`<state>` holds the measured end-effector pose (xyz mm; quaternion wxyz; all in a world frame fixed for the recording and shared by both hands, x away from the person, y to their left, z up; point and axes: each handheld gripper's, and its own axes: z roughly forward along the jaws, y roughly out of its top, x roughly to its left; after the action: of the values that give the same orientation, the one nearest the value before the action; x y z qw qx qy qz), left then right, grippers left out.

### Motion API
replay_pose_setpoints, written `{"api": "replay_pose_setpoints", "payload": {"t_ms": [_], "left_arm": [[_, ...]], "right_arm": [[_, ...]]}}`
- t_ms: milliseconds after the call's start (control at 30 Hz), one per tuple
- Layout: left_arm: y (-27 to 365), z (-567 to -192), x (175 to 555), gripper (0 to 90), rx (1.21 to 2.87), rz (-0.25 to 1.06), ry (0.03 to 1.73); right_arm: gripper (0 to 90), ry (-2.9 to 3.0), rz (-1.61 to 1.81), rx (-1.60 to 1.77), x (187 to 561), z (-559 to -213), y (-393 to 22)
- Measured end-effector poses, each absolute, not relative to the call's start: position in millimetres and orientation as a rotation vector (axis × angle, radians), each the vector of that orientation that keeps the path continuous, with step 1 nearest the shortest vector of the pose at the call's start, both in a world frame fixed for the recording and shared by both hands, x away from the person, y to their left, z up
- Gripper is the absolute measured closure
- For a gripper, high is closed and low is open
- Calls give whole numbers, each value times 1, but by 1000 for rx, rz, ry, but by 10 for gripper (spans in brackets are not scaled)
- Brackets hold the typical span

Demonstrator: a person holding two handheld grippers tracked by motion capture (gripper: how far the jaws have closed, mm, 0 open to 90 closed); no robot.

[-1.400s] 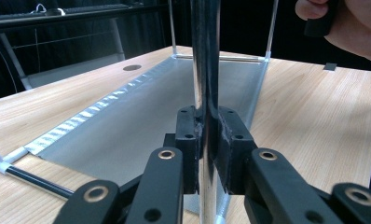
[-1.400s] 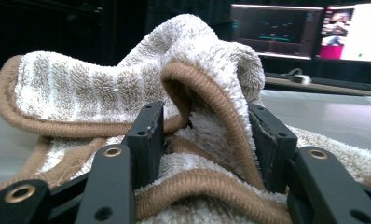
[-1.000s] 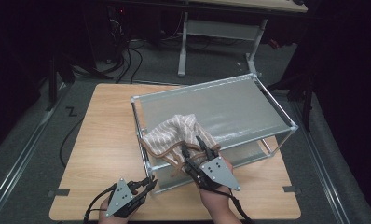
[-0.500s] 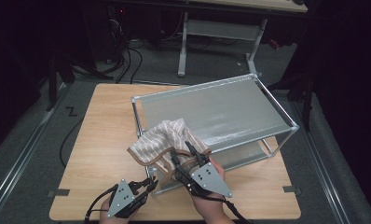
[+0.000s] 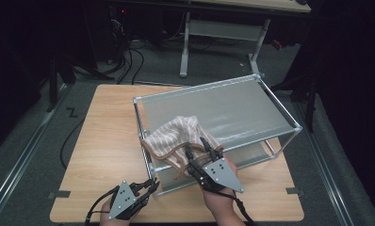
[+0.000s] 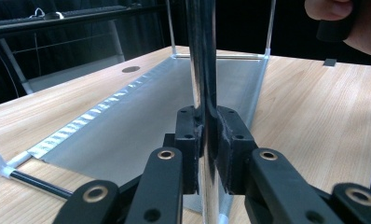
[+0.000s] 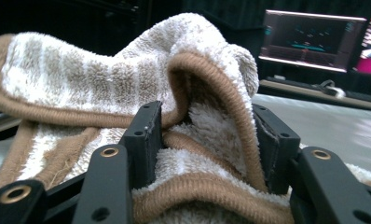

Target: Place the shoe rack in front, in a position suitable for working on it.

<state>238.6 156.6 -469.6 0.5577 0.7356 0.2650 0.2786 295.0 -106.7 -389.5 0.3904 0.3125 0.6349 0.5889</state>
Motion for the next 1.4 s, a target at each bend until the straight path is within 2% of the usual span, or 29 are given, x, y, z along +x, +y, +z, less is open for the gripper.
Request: {"api": "replay_pose_setpoints", "payload": {"t_ms": [833, 1067, 1100, 1133, 1400], "left_arm": [[169, -469, 248, 798, 1719, 671, 672], [174, -469, 251, 799, 1711, 679, 697], [170, -470, 251, 799, 1644, 644, 731], [176, -469, 252, 800, 1706, 677, 709], [187, -469, 257, 804, 1689, 686, 752]], "right_arm": [[479, 1422, 1325, 978, 333, -391, -194], [479, 1386, 1294, 1007, 337, -391, -208], [479, 1381, 1291, 1010, 338, -391, -210], [479, 1376, 1284, 1013, 338, -391, -211], [479, 1343, 1255, 1037, 340, -391, -224]]}}
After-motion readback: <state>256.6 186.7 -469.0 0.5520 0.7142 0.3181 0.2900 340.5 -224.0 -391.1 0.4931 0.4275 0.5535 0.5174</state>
